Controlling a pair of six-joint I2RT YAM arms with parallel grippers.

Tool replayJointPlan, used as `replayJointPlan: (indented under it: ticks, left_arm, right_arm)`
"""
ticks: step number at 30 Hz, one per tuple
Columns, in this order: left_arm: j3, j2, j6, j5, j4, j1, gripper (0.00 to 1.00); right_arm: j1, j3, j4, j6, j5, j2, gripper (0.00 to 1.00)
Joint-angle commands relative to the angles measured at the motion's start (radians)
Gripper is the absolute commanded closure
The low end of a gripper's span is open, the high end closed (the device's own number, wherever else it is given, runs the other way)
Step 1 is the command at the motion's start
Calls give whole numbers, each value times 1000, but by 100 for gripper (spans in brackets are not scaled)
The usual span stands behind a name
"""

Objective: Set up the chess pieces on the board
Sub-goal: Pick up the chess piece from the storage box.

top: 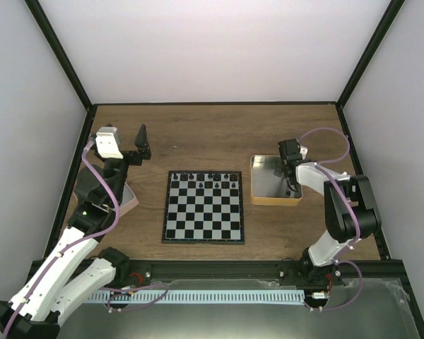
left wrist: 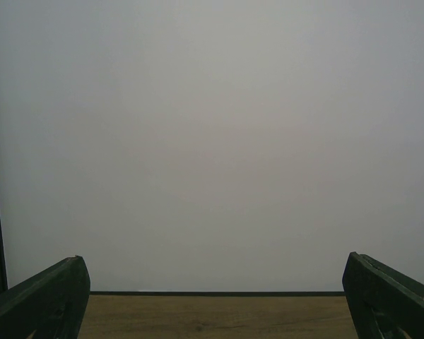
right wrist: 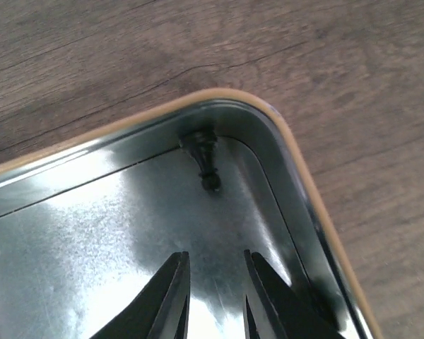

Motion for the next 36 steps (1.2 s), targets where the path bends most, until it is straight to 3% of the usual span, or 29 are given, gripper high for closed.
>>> replayJointPlan:
  ticks: [1,15,29,36]
  left_arm:
    - [-4,-6,0,1,12,5,0]
    - [-6,0,2,2,11,5,0]
    - [-5,-1,0,3,12,5,0]
    - [-4,0,0,4,12,5,0]
  right_arm:
    - [-26,66,64,-64,-30,45,78]
    - [-61,111,110,-133,-56,167,78]
    - [-64,114,140,-195,-73,178,90]
    - [-62,114,86,-152,-106,134,97]
